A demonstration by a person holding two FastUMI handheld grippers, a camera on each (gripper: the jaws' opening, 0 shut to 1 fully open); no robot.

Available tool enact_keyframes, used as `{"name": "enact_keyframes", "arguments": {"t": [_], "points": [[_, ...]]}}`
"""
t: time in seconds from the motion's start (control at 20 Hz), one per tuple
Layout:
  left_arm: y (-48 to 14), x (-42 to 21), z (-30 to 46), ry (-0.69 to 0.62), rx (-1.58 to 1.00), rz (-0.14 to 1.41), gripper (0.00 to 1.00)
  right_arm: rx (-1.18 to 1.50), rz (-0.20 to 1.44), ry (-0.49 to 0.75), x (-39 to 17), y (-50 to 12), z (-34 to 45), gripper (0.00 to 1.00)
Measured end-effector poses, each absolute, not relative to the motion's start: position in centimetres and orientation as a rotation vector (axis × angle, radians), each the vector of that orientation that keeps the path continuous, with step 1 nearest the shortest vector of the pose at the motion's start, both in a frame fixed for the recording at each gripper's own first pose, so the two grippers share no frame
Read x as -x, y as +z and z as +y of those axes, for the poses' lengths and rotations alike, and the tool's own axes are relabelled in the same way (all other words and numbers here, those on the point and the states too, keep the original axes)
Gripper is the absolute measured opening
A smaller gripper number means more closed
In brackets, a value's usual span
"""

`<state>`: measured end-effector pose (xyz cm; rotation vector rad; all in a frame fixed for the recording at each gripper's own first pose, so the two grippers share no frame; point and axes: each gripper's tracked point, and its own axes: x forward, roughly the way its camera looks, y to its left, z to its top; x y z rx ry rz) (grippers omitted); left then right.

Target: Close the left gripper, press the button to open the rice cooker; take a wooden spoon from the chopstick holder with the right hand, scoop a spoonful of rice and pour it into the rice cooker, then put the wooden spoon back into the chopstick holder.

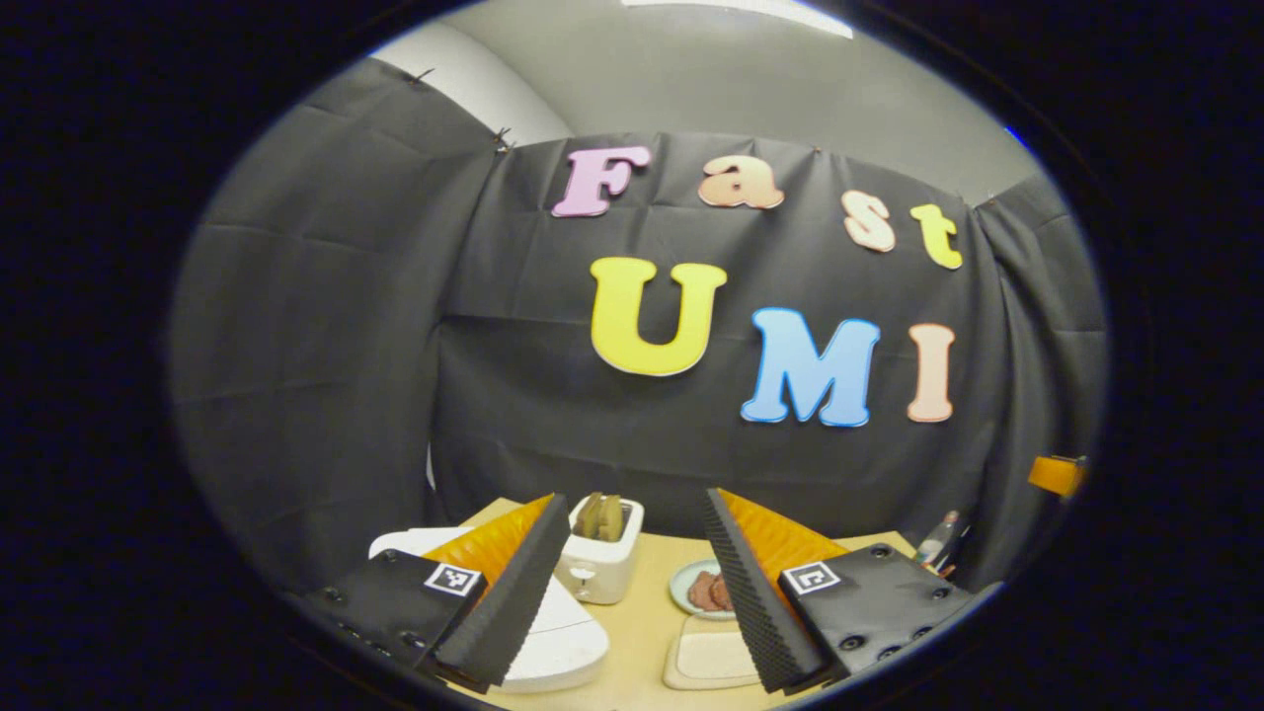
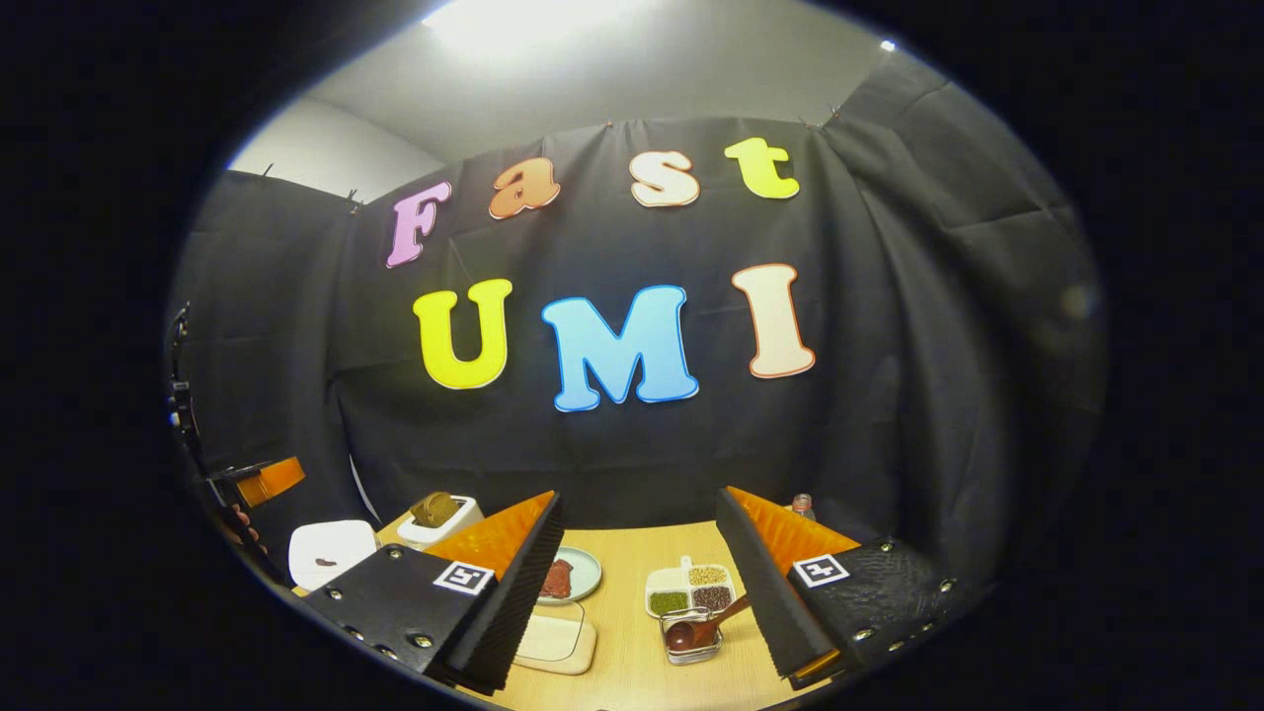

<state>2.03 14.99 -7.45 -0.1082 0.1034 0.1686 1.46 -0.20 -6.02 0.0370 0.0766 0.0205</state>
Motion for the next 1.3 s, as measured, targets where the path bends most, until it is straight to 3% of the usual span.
{"name": "enact_keyframes", "arguments": {"t": [0.35, 0.85, 1.3], "points": [[-1.3, -1.3, 5.7, 0.043, 0.038, 0.027, 0.99, -0.028, 0.013, 0.065, -0.7, -1.4, 0.9, 0.94], [-0.4, 0.4, 4.3, 0.096, 0.048, 0.034, 0.97, -0.11, 0.004, 0.137, -0.6, -0.4, 1.0, 0.94], [-0.5, 1.8, 4.9, -0.008, 0.089, 0.044, 0.98, -0.081, 0.01, -0.038, 2.4, -0.3, -0.4, 0.94]]}}
